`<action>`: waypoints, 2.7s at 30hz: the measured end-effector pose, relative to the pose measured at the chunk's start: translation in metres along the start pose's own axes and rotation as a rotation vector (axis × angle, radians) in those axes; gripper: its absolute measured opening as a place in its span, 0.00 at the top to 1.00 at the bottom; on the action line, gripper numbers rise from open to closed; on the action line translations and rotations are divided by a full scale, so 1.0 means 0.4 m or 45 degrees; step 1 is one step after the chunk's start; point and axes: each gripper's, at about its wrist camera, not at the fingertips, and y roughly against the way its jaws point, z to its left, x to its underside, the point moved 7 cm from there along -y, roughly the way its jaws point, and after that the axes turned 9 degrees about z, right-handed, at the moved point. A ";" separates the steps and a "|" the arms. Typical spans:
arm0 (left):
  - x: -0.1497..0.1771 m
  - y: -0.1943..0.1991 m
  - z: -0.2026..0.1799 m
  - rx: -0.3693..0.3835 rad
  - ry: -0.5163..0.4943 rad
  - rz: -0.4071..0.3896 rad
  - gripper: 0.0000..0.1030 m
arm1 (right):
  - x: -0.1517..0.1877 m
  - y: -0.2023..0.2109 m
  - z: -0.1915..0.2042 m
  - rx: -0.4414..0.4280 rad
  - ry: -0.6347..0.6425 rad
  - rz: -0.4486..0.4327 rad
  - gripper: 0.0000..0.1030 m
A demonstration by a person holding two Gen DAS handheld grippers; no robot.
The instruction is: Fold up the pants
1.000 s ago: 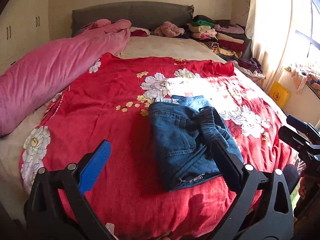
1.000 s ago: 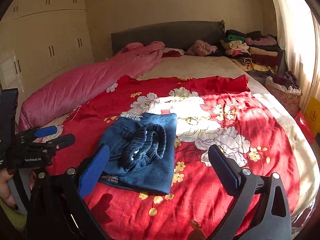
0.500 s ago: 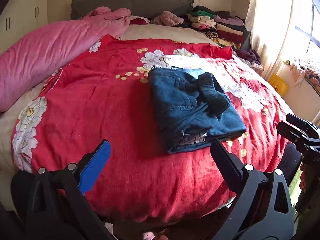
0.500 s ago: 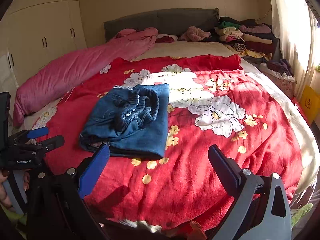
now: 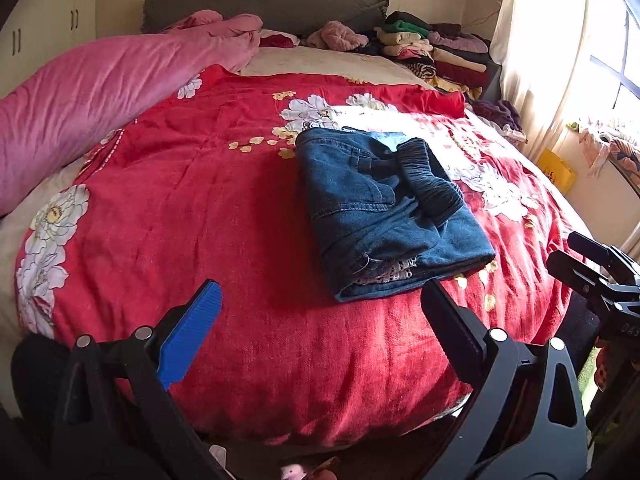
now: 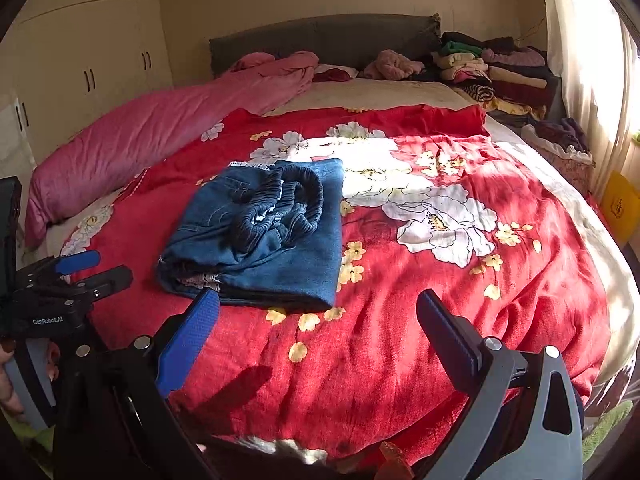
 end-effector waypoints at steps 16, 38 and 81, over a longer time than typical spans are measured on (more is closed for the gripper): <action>-0.007 0.007 0.005 -0.020 0.015 -0.009 0.09 | -0.009 0.010 0.001 -0.001 -0.007 -0.008 0.04; -0.005 0.010 0.017 -0.053 0.020 -0.001 0.09 | -0.004 0.013 0.013 0.010 -0.007 0.002 0.04; 0.005 0.007 0.025 -0.052 0.026 0.020 0.09 | 0.007 0.004 -0.004 0.029 -0.030 0.023 0.04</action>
